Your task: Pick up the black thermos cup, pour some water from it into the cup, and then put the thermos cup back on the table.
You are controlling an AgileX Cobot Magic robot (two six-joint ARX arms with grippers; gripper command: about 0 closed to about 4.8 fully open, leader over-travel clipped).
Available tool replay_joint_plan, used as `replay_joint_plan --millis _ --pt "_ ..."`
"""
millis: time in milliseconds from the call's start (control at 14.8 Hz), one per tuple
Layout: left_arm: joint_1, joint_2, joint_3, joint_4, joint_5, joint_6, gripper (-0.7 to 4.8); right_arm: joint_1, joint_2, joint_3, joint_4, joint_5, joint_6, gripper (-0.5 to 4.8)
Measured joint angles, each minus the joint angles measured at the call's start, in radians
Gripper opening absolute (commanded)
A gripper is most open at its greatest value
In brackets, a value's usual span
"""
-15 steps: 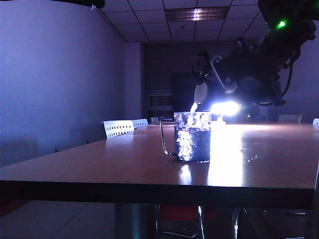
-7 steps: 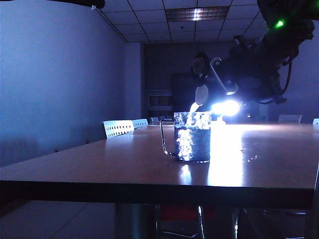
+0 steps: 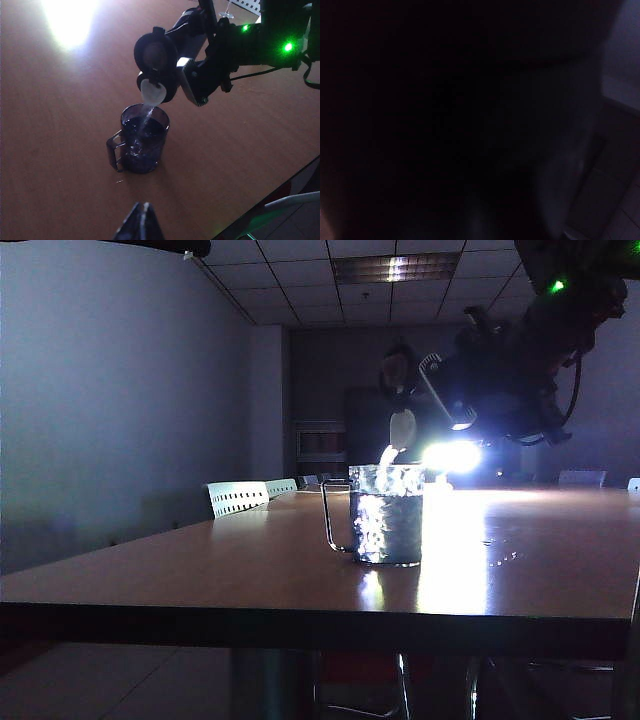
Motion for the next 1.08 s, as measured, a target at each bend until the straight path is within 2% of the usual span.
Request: replay_joint_plan --millis 1081 --pt "0.0 -0.001 0.0 0.0 0.0 0.0 -0.05 0.001 0.0 0.0 0.038 0.001 -0.034 0.85"
